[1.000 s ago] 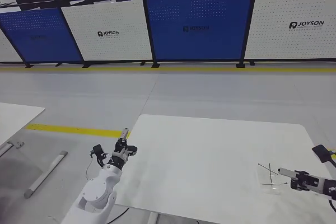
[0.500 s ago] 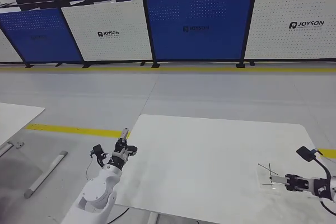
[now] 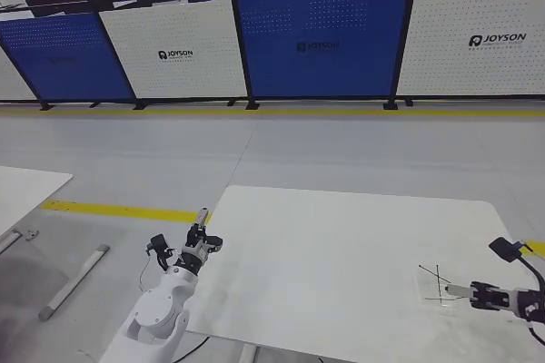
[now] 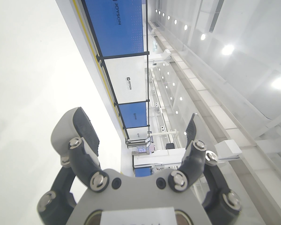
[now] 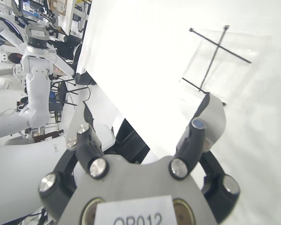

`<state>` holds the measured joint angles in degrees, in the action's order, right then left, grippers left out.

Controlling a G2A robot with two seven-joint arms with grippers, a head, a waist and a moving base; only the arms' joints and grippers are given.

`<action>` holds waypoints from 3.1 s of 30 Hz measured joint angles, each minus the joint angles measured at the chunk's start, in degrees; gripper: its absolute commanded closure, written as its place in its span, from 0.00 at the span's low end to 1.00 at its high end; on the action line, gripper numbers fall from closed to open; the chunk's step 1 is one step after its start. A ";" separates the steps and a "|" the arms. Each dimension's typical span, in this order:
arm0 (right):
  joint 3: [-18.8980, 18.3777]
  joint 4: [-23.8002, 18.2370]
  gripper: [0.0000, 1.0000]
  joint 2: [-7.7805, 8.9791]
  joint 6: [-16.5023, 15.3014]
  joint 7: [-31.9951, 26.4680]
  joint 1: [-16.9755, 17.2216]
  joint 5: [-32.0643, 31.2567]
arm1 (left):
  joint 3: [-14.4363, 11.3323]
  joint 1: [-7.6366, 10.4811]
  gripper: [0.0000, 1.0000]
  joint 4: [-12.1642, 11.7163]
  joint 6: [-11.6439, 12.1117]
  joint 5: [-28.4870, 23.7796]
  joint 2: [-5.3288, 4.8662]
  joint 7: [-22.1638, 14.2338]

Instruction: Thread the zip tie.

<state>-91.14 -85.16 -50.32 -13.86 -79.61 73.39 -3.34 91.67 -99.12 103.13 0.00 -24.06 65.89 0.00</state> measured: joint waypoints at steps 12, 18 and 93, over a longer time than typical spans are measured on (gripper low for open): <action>3.47 2.41 0.00 2.24 4.86 -0.03 -2.09 -3.48 | 0.00 0.00 0.00 0.00 0.00 0.00 0.00 0.00; 3.36 2.35 0.00 2.22 4.74 -0.03 -2.00 -3.45 | 0.00 0.00 0.00 0.00 0.00 0.00 0.00 0.00; 20.36 11.24 0.64 4.08 29.55 -0.03 -15.68 -7.66 | 0.00 0.00 0.00 0.00 0.00 0.00 0.00 0.00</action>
<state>-70.78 -73.92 -46.24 15.69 -79.64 57.71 -11.00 91.67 -99.12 103.13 0.00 -24.06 65.89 0.00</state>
